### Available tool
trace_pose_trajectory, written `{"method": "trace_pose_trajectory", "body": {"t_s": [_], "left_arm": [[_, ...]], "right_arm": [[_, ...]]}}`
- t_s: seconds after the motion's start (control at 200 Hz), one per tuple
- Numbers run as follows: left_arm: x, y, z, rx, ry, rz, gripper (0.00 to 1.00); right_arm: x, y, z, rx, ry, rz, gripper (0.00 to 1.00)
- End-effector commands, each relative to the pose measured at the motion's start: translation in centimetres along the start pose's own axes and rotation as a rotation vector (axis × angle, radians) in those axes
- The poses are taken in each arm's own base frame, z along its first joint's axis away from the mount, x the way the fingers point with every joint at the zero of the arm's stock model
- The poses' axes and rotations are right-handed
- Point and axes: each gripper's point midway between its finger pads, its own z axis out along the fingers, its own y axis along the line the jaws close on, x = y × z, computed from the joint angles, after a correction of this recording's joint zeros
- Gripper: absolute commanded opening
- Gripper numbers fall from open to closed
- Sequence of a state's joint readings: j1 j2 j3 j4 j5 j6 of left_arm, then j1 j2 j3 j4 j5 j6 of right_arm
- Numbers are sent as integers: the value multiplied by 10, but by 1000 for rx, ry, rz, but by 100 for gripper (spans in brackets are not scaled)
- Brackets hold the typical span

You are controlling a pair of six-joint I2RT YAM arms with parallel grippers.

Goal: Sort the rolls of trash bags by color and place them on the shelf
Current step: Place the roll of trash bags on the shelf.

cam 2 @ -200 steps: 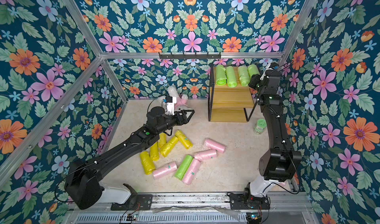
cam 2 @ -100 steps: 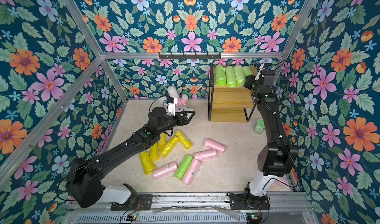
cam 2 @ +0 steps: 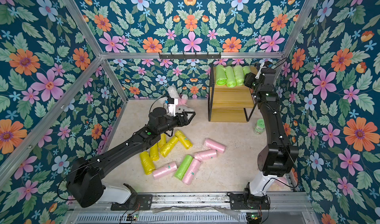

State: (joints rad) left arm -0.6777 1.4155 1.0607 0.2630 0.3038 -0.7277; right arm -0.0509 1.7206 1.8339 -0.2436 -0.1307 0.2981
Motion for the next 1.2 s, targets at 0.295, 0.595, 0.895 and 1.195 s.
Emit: {"method": "trace_pose_trajectory", "body": {"t_s": [0.295,0.595,0.895,1.195], "left_arm": [[4,4,4,-3,13,25,84],[24,21,6,-49,77,49,84],[58,62,-1,-193,183,108,84],[115,118,-30,-376,364,157,83]], "right_arm": [[-26,-2,-17,23,-53,-21,62],[-47,18,-47,-34,-103,-29,69],[-17,55,-89,-136,-103,-54,70],[95,83,-123,-241,47,-82,71]]}}
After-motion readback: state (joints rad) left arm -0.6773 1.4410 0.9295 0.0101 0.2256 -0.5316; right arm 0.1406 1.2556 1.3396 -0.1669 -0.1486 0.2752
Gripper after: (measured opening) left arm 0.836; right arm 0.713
